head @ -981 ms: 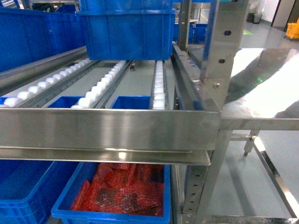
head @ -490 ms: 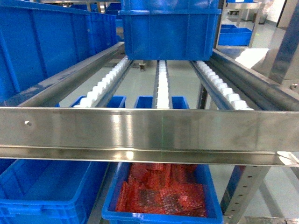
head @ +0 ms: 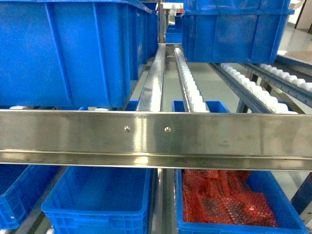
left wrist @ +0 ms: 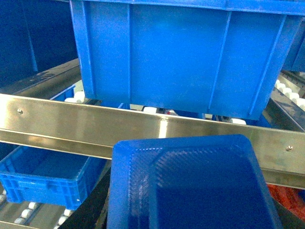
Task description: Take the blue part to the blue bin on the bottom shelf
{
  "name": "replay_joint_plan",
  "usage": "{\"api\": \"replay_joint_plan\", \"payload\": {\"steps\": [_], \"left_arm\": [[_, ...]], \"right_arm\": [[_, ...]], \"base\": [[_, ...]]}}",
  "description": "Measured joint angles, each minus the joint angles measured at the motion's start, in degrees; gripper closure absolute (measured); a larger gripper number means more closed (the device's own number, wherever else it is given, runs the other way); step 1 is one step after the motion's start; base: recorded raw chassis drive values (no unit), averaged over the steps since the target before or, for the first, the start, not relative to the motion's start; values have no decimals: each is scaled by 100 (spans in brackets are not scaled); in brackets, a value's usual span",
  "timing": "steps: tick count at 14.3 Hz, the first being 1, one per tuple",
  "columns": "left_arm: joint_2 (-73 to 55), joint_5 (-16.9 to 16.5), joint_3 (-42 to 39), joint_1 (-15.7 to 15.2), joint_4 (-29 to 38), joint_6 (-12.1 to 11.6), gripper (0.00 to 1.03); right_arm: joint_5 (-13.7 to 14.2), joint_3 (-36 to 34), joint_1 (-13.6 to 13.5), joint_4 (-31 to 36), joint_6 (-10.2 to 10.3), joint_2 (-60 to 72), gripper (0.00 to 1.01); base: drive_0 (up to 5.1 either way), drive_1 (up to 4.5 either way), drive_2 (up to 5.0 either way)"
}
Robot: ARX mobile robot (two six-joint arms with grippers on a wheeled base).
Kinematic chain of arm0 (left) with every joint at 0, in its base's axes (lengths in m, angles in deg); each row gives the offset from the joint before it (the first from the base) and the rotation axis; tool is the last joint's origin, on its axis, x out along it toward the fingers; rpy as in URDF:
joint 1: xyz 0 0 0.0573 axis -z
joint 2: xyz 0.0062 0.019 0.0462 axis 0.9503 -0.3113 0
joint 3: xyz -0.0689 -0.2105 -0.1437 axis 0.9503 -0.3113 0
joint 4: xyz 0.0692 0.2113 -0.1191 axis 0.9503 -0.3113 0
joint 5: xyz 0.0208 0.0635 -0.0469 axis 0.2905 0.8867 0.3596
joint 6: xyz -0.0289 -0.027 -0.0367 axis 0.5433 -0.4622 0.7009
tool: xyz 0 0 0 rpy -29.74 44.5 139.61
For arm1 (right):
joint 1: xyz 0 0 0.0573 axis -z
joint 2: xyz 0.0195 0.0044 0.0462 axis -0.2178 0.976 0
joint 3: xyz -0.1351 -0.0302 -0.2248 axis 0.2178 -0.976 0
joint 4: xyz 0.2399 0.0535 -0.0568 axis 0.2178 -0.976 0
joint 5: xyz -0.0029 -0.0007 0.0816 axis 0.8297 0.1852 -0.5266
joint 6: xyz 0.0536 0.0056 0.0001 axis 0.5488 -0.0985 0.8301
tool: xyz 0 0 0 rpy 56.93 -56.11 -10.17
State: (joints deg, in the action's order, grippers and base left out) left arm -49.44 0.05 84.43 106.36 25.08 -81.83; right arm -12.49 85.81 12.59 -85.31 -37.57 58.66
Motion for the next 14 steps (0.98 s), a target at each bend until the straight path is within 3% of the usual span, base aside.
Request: {"api": "replay_joint_plan", "payload": {"steps": [3, 14], "left_arm": [[2, -2, 0, 0, 0, 0, 59], [2, 0, 0, 0, 0, 0, 59]], "right_arm": [[0, 0, 0, 4, 0, 0, 3], [0, 0, 0, 2, 0, 0, 3]], "base": [[-507, 233, 233], [0, 0, 0]]}}
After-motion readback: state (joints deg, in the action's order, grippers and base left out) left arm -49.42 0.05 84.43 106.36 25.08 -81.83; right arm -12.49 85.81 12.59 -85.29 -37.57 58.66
